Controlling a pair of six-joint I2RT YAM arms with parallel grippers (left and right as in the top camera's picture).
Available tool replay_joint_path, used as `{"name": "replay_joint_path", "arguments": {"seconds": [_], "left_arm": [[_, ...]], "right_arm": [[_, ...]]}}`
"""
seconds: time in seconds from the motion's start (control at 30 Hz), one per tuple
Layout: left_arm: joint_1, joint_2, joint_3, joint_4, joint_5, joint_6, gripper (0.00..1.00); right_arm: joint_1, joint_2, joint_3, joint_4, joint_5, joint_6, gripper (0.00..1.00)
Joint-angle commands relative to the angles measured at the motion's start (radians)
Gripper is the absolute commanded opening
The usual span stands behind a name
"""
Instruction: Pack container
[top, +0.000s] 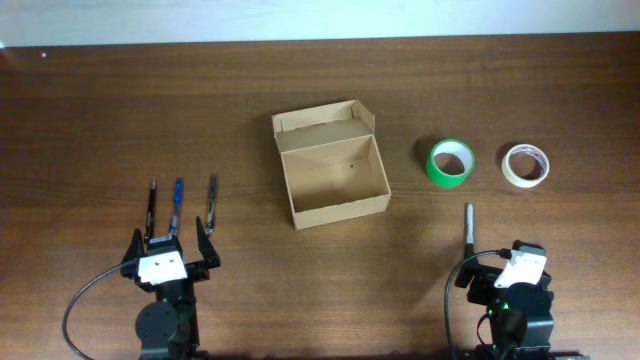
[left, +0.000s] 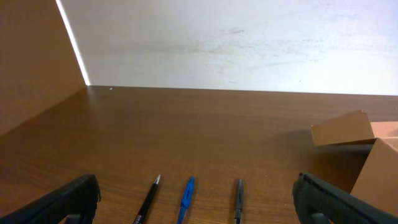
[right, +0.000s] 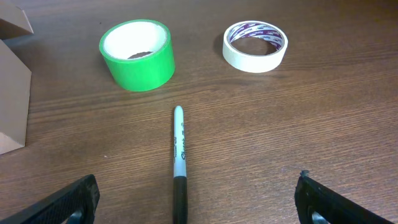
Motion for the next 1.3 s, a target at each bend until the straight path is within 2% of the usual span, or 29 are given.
{"name": "replay_joint_path", "arguments": {"seconds": [0.0, 1.1, 1.23, 1.27], "left_arm": [[0.005, -0.009, -0.005, 0.002, -0.011, 0.012, 0.99], [0.005, -0.009, -0.005, 0.003, -0.011, 0.011, 0.99], [0.005, -0.009, -0.005, -0.007, 0.084, 0.012, 0.99], [0.005, -0.008, -0.005, -0.011, 0.105, 0.011, 0.99]], "right_arm": [[-0.008, -0.009, -0.009, 0.003, 0.005, 0.008, 0.99], [-0.008, -0.009, -0.009, 0.003, 0.005, 0.008, 0.99], [-0.008, -0.009, -0.009, 0.008, 0.0, 0.013, 0.99], [-0.008, -0.009, -0.009, 0.016, -0.091, 0.082, 0.99]]}}
